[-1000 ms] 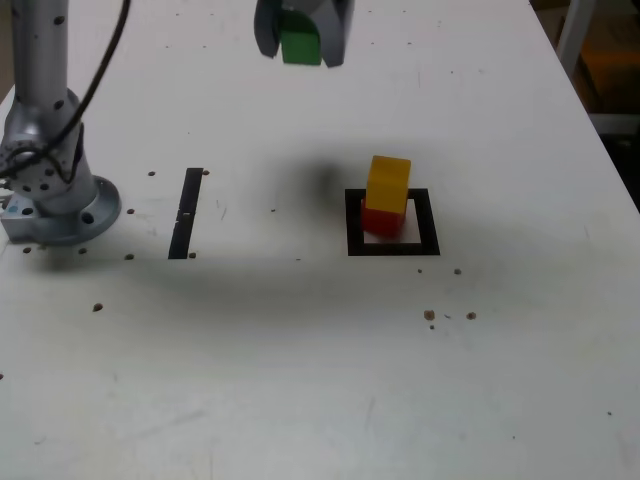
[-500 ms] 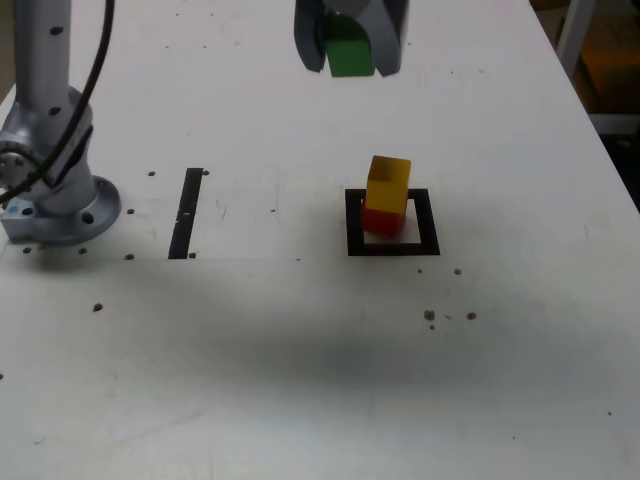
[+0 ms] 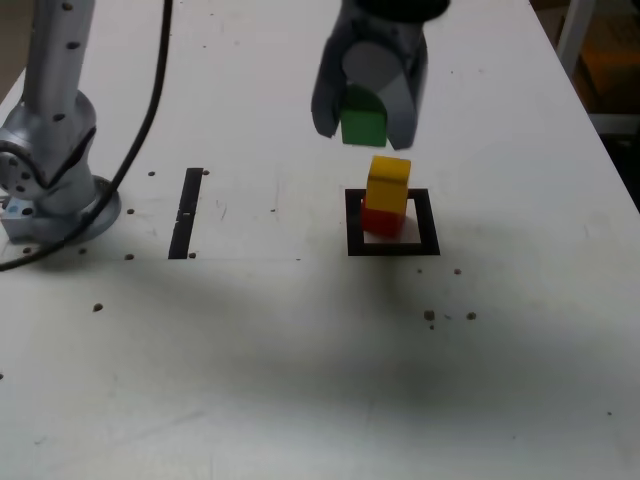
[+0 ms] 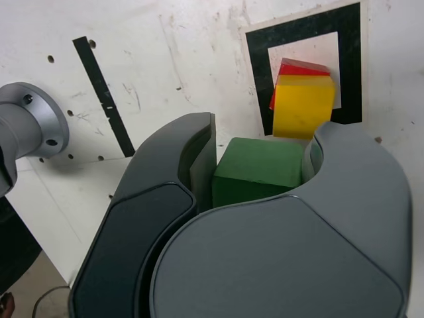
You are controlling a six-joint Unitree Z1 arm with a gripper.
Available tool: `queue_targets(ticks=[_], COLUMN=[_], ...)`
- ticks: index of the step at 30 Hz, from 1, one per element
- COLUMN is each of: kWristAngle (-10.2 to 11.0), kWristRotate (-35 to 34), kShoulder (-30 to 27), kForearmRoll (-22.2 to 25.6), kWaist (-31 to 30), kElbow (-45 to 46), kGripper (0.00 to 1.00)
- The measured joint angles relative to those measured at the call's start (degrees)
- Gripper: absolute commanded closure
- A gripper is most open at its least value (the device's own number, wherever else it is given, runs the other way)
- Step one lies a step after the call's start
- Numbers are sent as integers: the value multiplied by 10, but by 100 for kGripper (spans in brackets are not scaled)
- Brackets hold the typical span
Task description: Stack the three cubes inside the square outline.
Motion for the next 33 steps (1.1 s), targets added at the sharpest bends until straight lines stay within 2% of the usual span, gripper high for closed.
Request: queue_targets(ticks=[4,9,33], kWristAngle=[6,14,-3], kWristRotate=[1,6,28], kShoulder=[26,31,65], kForearmRoll=[0,0,0], kWaist=[-1,2,24], kElbow=[-11,-23,-25], kGripper=[83,83,76])
